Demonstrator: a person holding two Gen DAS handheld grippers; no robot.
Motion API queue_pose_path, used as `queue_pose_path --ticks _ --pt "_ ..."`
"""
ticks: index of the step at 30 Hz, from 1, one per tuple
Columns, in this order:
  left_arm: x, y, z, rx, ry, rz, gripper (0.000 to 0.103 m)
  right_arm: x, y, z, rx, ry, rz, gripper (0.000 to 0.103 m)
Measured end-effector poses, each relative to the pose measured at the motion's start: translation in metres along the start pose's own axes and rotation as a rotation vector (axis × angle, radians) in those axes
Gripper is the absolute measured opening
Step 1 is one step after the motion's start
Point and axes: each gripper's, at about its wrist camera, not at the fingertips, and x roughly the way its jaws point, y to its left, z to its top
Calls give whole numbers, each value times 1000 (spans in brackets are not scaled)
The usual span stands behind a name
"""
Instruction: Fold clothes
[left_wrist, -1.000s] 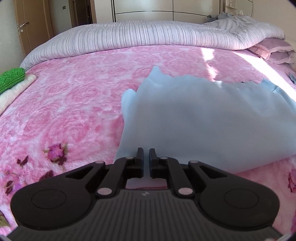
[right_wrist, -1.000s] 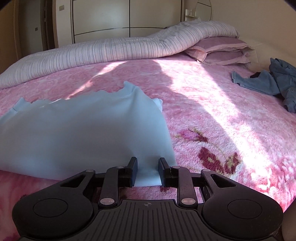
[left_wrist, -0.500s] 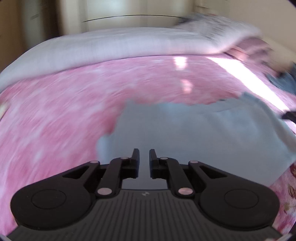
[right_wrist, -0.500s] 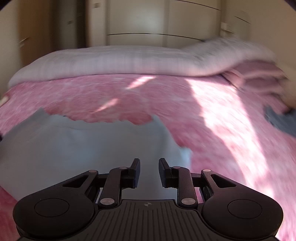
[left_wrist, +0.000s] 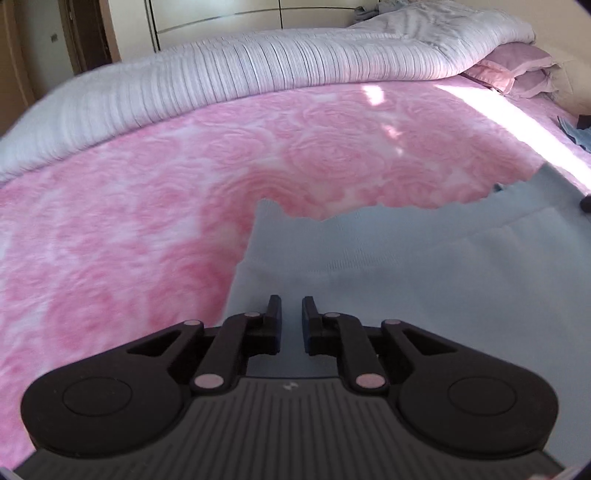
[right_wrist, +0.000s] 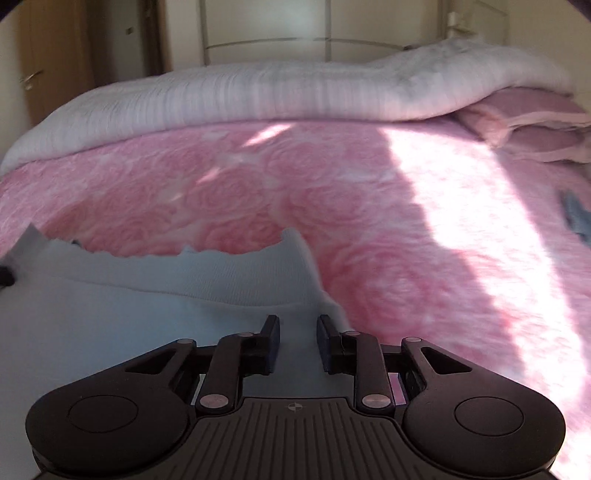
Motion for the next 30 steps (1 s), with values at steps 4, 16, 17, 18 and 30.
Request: queue_pose_path --ticks 4,16,17,18,30 --pt "-61 6 -34 -97 -40 -27 11 -77 21 -22 90 -101 39 26" --pt "-123 62 -142 -903 8 -227 38 -156 -5 -156 892 -6 244 61" --pt "-115 62 -145 -962 17 -244 38 -153 -12 -157 962 -25 268 61" --pt "-106 62 -146 -1018 20 -257 38 -148 -17 -157 1021 -36 283 61" --pt "-104 43 -133 -956 -48 -96 12 -127 -30 -132 1068 -38 163 7"
